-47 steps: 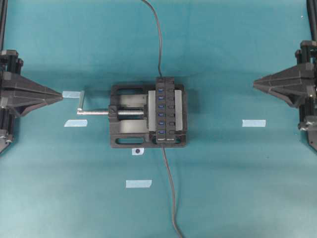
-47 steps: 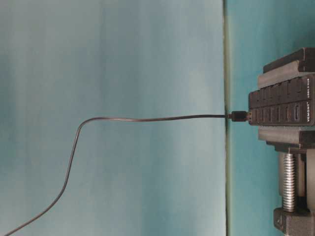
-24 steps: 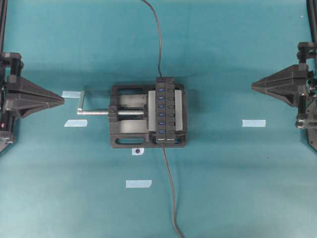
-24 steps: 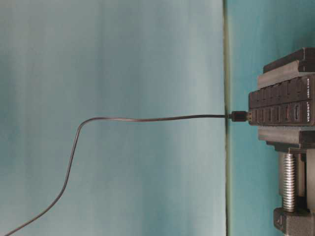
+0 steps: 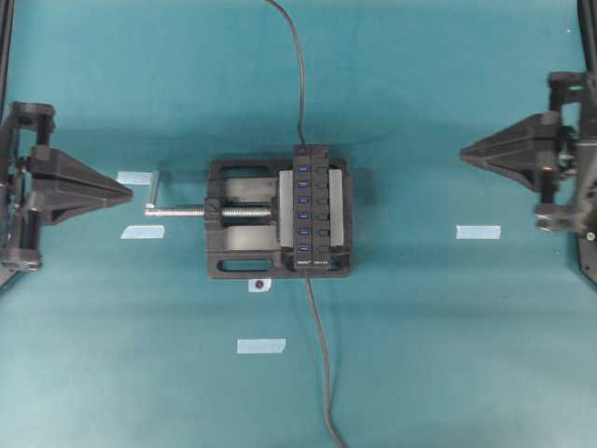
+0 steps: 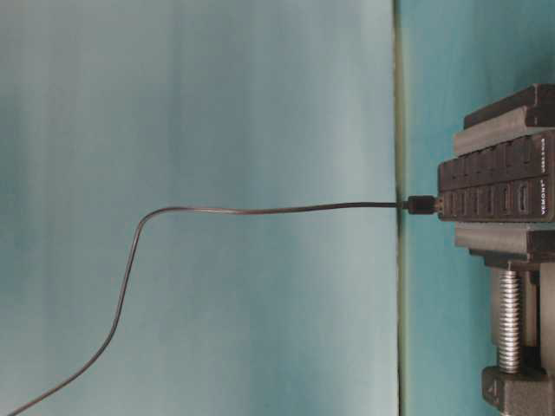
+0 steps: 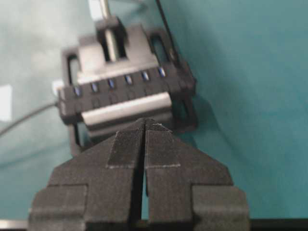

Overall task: Insert the USB into the front port of the fixed hub.
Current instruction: 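Move the right gripper left toward the USB plug near the hub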

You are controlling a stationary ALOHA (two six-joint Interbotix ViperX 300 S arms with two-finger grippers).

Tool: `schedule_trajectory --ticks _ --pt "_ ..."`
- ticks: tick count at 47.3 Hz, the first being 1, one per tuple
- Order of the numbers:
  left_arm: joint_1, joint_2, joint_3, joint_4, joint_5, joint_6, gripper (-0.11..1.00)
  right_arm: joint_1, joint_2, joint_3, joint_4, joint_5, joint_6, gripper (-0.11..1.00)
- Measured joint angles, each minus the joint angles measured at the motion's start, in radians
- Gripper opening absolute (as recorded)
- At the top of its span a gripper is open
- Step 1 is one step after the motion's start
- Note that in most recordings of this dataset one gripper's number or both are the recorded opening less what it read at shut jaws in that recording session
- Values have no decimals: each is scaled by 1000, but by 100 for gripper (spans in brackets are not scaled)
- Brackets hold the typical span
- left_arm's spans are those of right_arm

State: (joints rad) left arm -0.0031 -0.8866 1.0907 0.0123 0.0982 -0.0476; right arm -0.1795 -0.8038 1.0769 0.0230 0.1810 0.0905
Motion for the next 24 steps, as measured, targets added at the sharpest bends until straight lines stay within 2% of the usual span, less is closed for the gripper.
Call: schedule_trajectory --ticks 24 --pt "-2 20 -15 0 83 0 0 -44 216 -95 -17 6 -9 -3"
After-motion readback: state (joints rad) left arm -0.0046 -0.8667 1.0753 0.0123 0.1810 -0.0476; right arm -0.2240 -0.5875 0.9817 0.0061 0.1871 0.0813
